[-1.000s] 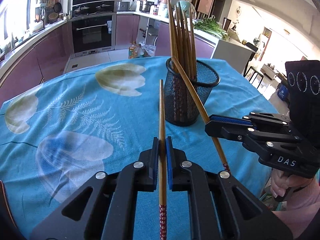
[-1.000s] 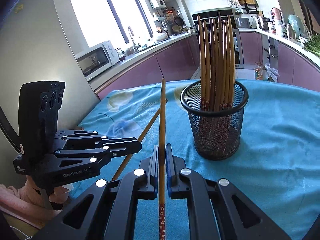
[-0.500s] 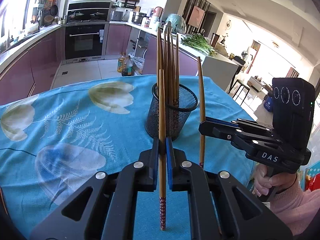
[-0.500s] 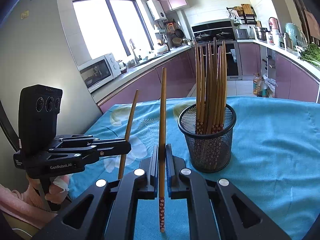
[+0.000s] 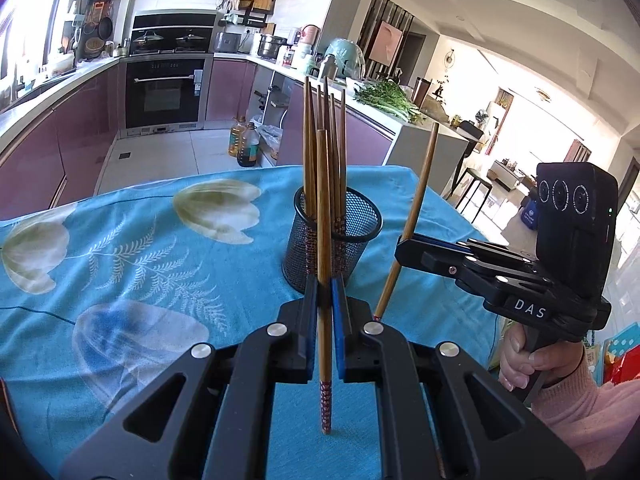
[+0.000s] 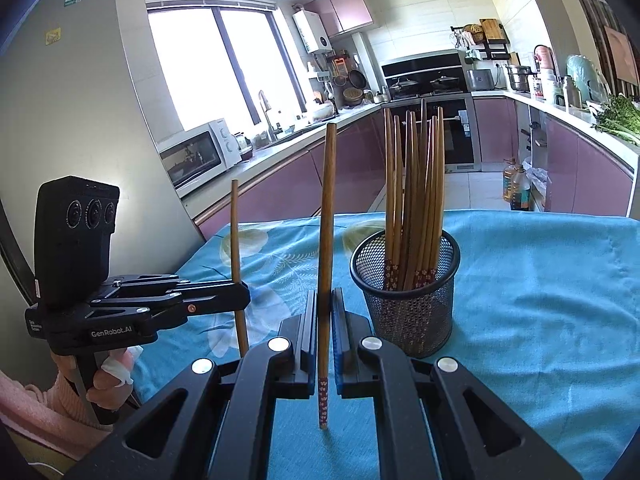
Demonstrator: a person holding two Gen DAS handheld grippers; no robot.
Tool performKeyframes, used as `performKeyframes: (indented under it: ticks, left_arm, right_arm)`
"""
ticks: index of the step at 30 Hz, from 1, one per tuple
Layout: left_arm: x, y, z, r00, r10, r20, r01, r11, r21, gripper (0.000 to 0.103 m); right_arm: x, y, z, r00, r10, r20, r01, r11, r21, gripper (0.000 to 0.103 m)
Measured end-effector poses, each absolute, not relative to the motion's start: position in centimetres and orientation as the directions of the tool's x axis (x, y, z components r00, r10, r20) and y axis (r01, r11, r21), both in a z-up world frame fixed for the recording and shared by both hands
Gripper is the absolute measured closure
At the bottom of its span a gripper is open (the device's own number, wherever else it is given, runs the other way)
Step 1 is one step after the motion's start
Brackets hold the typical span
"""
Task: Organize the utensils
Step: 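Lift the left tool's chopstick upright over the cup while the right tool raises its own, then hold both upright chopsticks above the mesh cup rim, aligning them over the opening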
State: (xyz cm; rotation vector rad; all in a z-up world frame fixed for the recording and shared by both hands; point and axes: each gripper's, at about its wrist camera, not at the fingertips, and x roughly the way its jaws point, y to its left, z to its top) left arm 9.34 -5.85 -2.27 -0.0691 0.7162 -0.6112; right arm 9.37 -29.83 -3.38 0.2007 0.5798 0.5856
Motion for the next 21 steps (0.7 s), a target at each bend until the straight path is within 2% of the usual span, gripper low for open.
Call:
performKeyframes:
  ticks: [21]
  left_arm:
    - [9.2, -6.2, -0.6, 0.610, -0.556, -0.565, 0.514, 0.820, -0.252, 0.095]
  right_arm:
    - [9.6, -30.3, -2.4, 0.704, 0.562, -0.434, -0.462, 0.826, 0.321, 0.097]
